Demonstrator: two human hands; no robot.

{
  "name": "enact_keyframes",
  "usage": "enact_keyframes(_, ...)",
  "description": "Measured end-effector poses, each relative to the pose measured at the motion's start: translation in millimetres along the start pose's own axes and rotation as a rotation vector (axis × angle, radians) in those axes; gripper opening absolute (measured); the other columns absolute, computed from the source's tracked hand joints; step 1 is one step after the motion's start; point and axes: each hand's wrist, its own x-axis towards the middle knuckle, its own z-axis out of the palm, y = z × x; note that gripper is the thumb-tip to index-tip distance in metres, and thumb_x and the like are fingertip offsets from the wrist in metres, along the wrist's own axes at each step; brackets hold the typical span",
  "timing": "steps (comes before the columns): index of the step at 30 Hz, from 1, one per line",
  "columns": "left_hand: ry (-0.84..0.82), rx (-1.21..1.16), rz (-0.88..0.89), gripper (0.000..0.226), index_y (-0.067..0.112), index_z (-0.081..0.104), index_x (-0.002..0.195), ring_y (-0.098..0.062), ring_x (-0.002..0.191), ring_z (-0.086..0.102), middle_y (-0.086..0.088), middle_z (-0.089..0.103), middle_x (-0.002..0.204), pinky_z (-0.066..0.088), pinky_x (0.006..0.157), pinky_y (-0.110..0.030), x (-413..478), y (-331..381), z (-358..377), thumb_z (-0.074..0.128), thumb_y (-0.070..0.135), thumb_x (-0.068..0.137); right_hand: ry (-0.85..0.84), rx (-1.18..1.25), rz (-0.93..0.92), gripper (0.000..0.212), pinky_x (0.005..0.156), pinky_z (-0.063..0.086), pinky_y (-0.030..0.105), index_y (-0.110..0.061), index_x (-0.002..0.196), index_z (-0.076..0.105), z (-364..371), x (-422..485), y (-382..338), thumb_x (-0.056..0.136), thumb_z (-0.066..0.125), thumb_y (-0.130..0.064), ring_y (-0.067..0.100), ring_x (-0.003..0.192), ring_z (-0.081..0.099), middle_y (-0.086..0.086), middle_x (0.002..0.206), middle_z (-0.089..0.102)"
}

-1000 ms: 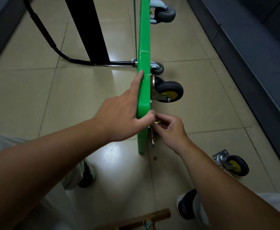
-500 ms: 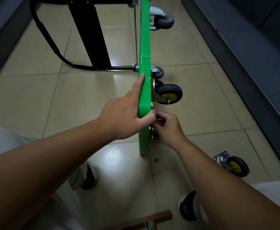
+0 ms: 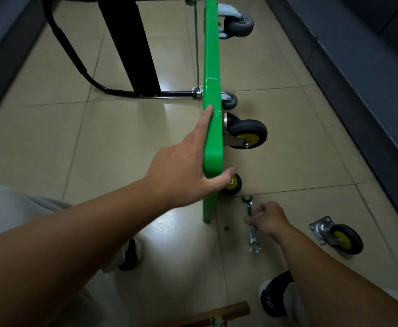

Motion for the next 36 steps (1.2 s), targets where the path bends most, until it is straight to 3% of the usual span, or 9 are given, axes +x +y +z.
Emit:
enact_keyframes(5, 0.011, -0.006, 0.002, 0.114, 0.029, -0.010, 0.161, -0.006, 0.071, 0.051, 0.006, 0.058, 0.135, 0.053, 0.061, -0.029, 0.2, -1.5, 1.0, 0.063, 0.066, 0.081, 0.000, 0.062, 0.175, 0.024, 0.082, 0.060, 0.049, -0.012, 0.071, 0.065, 32.3, 38.1, 51.1, 0.073, 0.087, -0.005, 0.029, 0.077, 0.070, 0.017, 0.082, 0.073)
enact_keyframes(10, 0.027, -0.050, -0.009, 0.113, 0.026, -0.003, 0.162, 0.004, 0.080, 0.046, 0.015, 0.057, 0.131, 0.052, 0.065, -0.024, 1.9, 1.4, 0.3, 0.068, 0.057, 0.081, -0.006, 0.065, 0.289, 0.014, 0.079, 0.061, 0.050, -0.006, 0.070, 0.068, 65.1, 77.4, 110.4, 0.076, 0.079, 0.001, 0.035, 0.078, 0.072, 0.019, 0.078, 0.072)
enact_keyframes(12, 0.033, -0.058, -0.009, 0.112, 0.024, 0.000, 0.163, 0.004, 0.080, 0.047, 0.019, 0.056, 0.127, 0.051, 0.064, -0.022, 2.8, 2.3, 1.4, 0.069, 0.055, 0.080, -0.006, 0.054, 0.314, 0.012, 0.074, 0.061, 0.053, -0.005, 0.071, 0.070, 73.3, 83.1, 116.6, 0.078, 0.077, 0.002, 0.035, 0.072, 0.071, 0.018, 0.074, 0.071)
enact_keyframes(16, 0.028, -0.096, -0.017, 0.112, 0.022, 0.001, 0.163, 0.001, 0.078, 0.055, 0.018, 0.058, 0.121, 0.053, 0.066, -0.024, 5.0, 0.4, 2.6, 0.070, 0.052, 0.079, 0.004, 0.030, 0.315, 0.009, 0.059, 0.055, 0.034, -0.002, 0.074, 0.072, 81.3, 77.2, 109.2, 0.081, 0.074, 0.003, 0.028, 0.066, 0.068, 0.018, 0.074, 0.070)
enact_keyframes(20, 0.033, -0.110, -0.017, 0.110, 0.020, 0.003, 0.162, -0.005, 0.075, 0.059, 0.012, 0.062, 0.107, 0.052, 0.062, -0.029, 6.4, -0.5, 3.8, 0.070, 0.049, 0.080, -0.020, -0.048, 0.312, 0.007, 0.070, 0.058, 0.039, -0.004, 0.075, 0.076, 90.3, 77.8, 115.0, 0.077, 0.082, -0.006, 0.032, 0.072, 0.071, 0.016, 0.075, 0.072)
enact_keyframes(26, 0.021, -0.152, -0.032, 0.111, 0.018, 0.003, 0.162, -0.009, 0.074, 0.063, 0.009, 0.064, 0.100, 0.054, 0.062, -0.030, 7.3, -0.5, 6.8, 0.073, 0.044, 0.080, -0.020, -0.155, 0.313, 0.010, 0.070, 0.055, 0.036, 0.000, 0.078, 0.072, 92.9, 81.6, 105.3, 0.079, 0.078, -0.007, 0.037, 0.082, 0.070, 0.020, 0.080, 0.070)
enact_keyframes(30, 0.024, -0.135, -0.023, 0.111, 0.020, 0.002, 0.162, -0.008, 0.073, 0.062, 0.011, 0.062, 0.100, 0.054, 0.060, -0.028, 5.6, -1.6, 5.8, 0.072, 0.047, 0.081, -0.012, -0.211, 0.287, 0.023, 0.075, 0.048, 0.032, 0.004, 0.093, 0.067, 89.1, 74.2, 99.0, 0.082, 0.079, -0.012, 0.039, 0.099, 0.068, 0.022, 0.099, 0.068)
enact_keyframes(34, 0.036, -0.107, -0.026, 0.111, 0.025, -0.001, 0.162, -0.006, 0.072, 0.061, 0.015, 0.062, 0.103, 0.055, 0.061, -0.031, 5.6, 1.5, 6.6, 0.070, 0.050, 0.080, -0.101, -0.039, 0.255, 0.027, 0.061, 0.048, 0.026, -0.007, 0.071, 0.067, 44.3, 74.6, 48.0, 0.089, 0.073, -0.026, 0.023, 0.065, 0.064, 0.004, 0.058, 0.066)
enact_keyframes(36, 0.046, -0.091, -0.026, 0.113, 0.029, -0.003, 0.162, -0.005, 0.071, 0.060, 0.020, 0.059, 0.106, 0.055, 0.063, -0.032, 3.9, 3.1, 5.6, 0.071, 0.052, 0.080, -0.057, 0.063, 0.074, 0.035, 0.051, 0.046, 0.019, -0.003, 0.066, 0.071, 7.9, 67.8, -7.8, 0.091, 0.073, -0.027, 0.011, 0.049, 0.061, -0.001, 0.047, 0.064)
